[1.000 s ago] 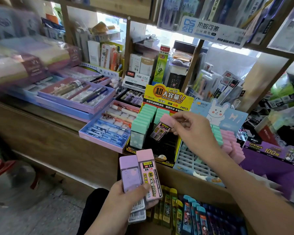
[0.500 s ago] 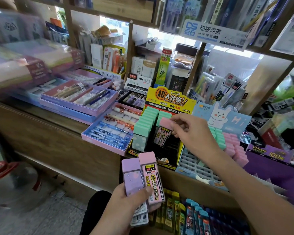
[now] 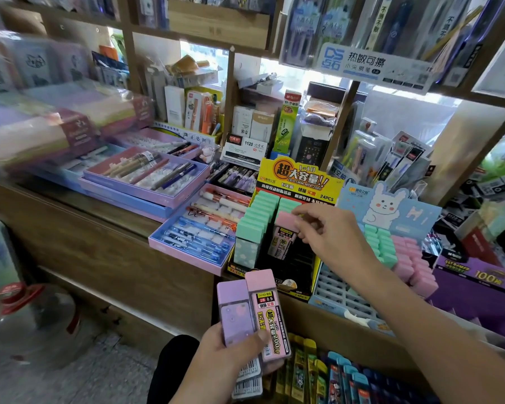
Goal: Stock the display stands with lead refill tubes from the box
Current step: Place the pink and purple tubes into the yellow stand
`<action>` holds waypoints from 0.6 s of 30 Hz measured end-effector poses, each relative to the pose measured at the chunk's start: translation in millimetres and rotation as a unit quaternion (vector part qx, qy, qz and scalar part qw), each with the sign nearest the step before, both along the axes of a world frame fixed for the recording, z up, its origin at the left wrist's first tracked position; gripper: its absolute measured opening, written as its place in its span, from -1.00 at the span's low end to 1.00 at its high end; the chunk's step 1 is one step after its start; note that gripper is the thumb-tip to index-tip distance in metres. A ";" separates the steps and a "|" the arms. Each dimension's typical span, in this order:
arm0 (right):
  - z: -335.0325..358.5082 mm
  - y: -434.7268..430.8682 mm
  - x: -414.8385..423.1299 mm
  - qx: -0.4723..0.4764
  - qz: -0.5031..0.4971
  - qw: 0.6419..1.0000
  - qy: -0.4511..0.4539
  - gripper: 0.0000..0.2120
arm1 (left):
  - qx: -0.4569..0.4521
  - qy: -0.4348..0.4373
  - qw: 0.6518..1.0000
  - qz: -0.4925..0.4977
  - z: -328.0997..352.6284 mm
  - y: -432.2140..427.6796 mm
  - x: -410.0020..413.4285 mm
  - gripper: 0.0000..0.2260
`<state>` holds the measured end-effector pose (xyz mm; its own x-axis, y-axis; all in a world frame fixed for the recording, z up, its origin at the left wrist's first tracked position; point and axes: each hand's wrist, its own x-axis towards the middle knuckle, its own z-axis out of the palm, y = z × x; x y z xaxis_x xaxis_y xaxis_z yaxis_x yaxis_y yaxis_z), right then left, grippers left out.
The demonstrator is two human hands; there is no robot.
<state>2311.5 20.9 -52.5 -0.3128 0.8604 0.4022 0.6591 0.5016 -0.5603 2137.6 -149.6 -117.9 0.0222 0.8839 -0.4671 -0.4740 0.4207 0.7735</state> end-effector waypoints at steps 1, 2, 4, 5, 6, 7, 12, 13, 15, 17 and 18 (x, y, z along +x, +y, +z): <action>-1.0 -1.1 -1.1 0.001 0.004 1.000 -0.007 -0.80 | 0.004 -0.002 1.000 -0.003 0.4 0.4 -0.3 -0.75; -2.1 -2.0 -2.0 0.003 0.009 1.000 -0.016 -0.81 | 0.008 -0.003 1.000 -0.005 0.8 0.3 -0.6 -0.78; -3.7 -3.5 -3.3 0.013 0.019 0.999 -0.039 -0.85 | 0.014 -0.006 1.000 -0.004 1.4 -0.3 -1.1 -0.81; -4.2 -4.4 -3.8 0.019 0.019 0.999 -0.047 -0.85 | 0.017 -0.010 1.000 -0.003 0.3 -0.1 -1.0 -0.80; -4.2 -5.0 -4.5 0.028 0.016 0.998 -0.053 -0.84 | 0.019 -0.015 1.000 -0.001 -1.0 0.5 -0.6 -0.78; -3.7 -5.4 -5.1 0.038 0.012 0.997 -0.059 -0.82 | 0.022 -0.019 1.000 0.001 -2.7 1.2 -0.4 -0.74; -1.9 -6.8 -5.0 0.052 0.006 0.995 -0.081 -0.80 | 0.024 -0.030 0.999 0.003 -6.9 2.7 -0.4 -0.60; -1.9 -6.8 -4.3 0.055 0.005 0.995 -0.082 -0.80 | 0.023 -0.035 0.999 0.004 -7.5 2.6 -0.1 -0.60; -1.7 -6.9 -3.1 0.059 0.005 0.995 -0.084 -0.80 | 0.024 -0.039 0.999 0.007 -8.7 2.5 0.3 -0.61; -1.6 -7.3 -2.2 0.058 0.005 0.994 -0.092 -0.79 | 0.025 -0.041 0.999 0.010 -10.0 2.5 0.2 -0.63; -1.6 -8.1 -1.5 0.058 0.004 0.994 -0.096 -0.78 | 0.026 -0.041 0.999 0.009 -10.9 2.8 0.2 -0.64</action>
